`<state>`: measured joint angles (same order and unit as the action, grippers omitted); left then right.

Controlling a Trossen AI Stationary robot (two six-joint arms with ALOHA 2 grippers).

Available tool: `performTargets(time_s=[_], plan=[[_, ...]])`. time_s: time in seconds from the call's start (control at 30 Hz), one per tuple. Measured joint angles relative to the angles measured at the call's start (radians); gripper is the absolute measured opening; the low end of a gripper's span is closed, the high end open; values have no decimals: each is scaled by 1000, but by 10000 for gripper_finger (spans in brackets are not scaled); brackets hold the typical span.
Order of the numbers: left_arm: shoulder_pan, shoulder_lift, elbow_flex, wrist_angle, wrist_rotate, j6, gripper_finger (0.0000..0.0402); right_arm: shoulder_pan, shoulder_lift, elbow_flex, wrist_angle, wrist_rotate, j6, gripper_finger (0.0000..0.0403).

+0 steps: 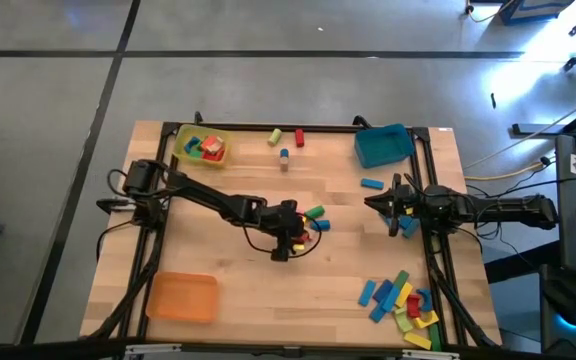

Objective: Sort blocks by size
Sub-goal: Put the red arch block into the yellow bin

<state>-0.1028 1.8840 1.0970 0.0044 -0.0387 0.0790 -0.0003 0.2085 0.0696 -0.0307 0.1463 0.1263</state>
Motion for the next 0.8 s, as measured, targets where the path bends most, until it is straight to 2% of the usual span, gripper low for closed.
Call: performTargets(time_s=[0.53,0.8], plan=[[5,73,8,-23,-11,33,155,0,0,1,-11,0,0,46],[6,72,4,-73,-10,38,100,0,0,1,-26,1,0,46]])
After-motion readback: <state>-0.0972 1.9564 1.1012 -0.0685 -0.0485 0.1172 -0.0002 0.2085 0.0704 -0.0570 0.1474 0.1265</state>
